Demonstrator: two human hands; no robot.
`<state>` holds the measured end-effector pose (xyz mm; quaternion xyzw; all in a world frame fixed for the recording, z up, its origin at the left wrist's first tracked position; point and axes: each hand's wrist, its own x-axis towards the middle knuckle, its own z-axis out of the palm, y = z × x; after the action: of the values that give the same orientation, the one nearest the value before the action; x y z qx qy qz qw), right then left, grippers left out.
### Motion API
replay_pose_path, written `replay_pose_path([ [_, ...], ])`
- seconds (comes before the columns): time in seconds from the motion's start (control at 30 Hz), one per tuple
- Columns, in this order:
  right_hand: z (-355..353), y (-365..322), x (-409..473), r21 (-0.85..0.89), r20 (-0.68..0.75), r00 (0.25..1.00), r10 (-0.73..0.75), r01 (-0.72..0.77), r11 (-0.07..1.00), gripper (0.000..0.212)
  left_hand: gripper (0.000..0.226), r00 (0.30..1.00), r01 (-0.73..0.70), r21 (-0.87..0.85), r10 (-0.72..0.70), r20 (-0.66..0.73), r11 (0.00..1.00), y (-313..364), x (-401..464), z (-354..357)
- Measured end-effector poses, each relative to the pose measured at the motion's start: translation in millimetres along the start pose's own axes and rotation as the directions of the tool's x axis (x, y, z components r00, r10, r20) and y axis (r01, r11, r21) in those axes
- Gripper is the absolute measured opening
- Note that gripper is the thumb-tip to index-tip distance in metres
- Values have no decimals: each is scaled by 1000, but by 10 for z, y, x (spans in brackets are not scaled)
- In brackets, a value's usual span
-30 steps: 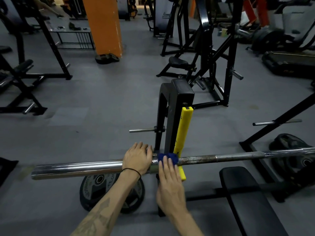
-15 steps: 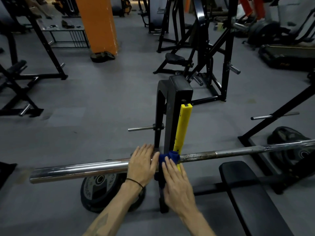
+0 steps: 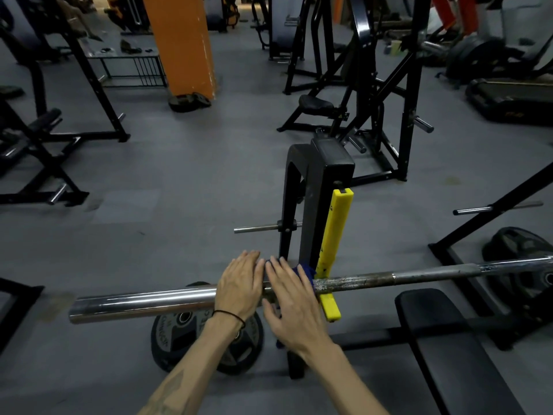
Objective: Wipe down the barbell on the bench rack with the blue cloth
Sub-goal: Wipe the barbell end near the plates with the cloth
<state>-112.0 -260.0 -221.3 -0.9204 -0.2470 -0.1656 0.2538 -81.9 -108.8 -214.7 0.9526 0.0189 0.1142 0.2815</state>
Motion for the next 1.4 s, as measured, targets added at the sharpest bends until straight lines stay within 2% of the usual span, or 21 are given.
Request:
replay_pose_path([
  [0.1, 121, 82, -36, -106, 58, 998, 24, -18, 994, 70, 75, 999, 6, -28, -4, 41, 1000, 18, 4, -40],
  [0.17, 140, 61, -152, -97, 27, 998, 59, -56, 994, 70, 77, 999, -40, 90, 37, 29, 995, -40, -7, -33],
  [0.27, 129, -85, -432, -131, -16, 1000, 13, -15, 991, 75, 84, 998, -60, 285, 51, 36, 957, -201, -14, -33],
  [0.37, 160, -123, -492, -149, -29, 999, -18, 14, 989, 74, 87, 997, -44, 342, 19, 77, 939, -219, 15, -44],
  [0.53, 219, -121, -118, -121, -22, 996, 89, -91, 989, 65, 80, 992, -95, 415, 49, 120, 905, -186, -83, -31],
  [0.73, 230, -111, -93, -66, -13, 989, 147, -148, 987, 67, 70, 981, -185, 428, 143, 129, 884, -228, -295, -53],
  [0.93, 190, -58, 5, -50, -16, 988, 153, -154, 987, 67, 57, 975, -219, 399, 213, 58, 891, -240, -414, -23],
  [1.1, 210, -38, -38, -33, 17, 987, 159, -159, 987, 71, 57, 962, -272, 392, 263, 77, 879, -303, -472, -34],
  [1.4, 202, -187, -488, -116, 18, 993, 117, -114, 987, 91, 58, 968, -250, 389, 230, 97, 887, -256, -254, -67],
])
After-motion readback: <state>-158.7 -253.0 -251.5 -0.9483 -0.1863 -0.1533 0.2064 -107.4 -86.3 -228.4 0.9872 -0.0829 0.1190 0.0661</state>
